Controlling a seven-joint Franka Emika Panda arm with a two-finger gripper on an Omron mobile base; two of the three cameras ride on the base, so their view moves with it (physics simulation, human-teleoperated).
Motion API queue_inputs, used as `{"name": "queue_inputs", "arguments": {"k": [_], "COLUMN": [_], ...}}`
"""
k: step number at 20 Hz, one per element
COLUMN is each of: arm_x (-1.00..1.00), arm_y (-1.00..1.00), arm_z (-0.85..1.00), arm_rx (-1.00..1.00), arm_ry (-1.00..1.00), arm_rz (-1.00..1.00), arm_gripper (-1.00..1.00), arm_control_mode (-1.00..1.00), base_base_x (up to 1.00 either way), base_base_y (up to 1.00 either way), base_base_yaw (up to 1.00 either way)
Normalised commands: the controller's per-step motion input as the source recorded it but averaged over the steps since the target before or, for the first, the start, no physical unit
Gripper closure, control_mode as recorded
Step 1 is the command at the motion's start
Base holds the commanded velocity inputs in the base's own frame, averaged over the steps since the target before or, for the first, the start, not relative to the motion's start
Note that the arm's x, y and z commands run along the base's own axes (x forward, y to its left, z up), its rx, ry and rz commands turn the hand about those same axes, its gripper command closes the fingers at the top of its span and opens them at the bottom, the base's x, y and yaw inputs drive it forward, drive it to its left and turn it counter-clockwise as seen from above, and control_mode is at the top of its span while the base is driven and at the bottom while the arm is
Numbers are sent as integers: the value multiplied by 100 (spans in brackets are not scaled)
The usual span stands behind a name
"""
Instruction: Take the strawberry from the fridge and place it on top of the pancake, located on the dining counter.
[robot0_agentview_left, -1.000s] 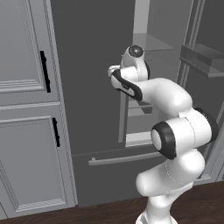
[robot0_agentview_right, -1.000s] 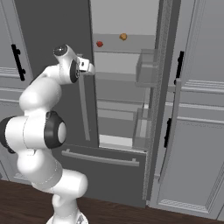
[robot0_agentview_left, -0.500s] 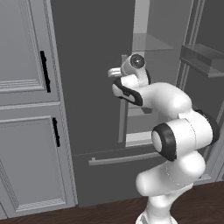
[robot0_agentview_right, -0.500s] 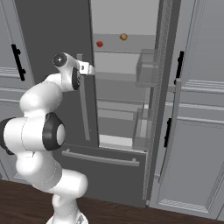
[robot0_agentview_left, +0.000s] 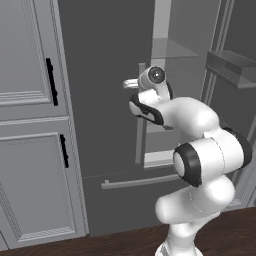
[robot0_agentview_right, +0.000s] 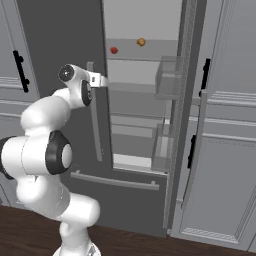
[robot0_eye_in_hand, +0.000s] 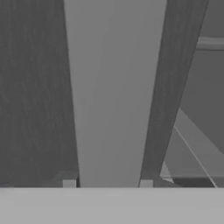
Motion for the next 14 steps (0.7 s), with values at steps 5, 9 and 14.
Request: {"name": "queue_inputs", "arguments": {"k": [5, 9, 14], "arm_x": [-59, -76, -90], "arm_y": [57, 72, 78], "arm_z": [0, 0, 0], "arm_rx": [-6, -9, -7], "arm_ry": [13, 11, 9], "arm_rz": [-21, -24, -27], "arm_gripper": [100, 100, 100], "arm_control_mode": [-100, -100, -100], "base_base_x": [0, 0, 0], "base_base_y": [0, 0, 0], "base_base_yaw": [0, 0, 0]}}
